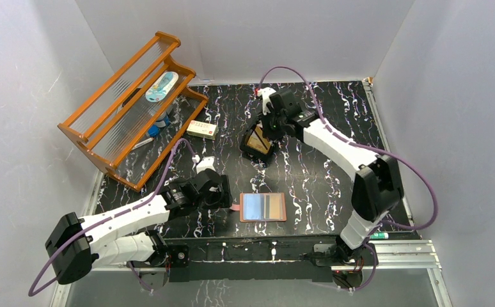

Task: Put the credit cards into the card holder
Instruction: Pick up the credit card from the storage box.

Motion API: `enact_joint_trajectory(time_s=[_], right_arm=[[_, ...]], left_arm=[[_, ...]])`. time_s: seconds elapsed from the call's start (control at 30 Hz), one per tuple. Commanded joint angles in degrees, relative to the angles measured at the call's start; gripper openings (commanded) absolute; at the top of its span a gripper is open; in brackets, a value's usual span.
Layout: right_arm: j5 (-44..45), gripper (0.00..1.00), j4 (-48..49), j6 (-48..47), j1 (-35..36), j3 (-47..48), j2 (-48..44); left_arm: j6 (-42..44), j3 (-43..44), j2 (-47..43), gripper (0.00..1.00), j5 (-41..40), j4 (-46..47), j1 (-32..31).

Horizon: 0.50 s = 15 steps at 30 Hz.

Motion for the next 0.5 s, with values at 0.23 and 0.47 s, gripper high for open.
enact_joint_trajectory(time_s=[0.23,0.47], right_arm=[[-9.5,0.0,8.1,25.4,1.2,-23.8,-22.9],[-9.9,0.0,16.6,40.0,1.7,-40.3,-34.1]], left_arm=[[1.6,-0.2,3.2,0.72,11.0,5.7,6.0],[3.9,1.0,10.2,0.71,12.6,6.6,6.5]])
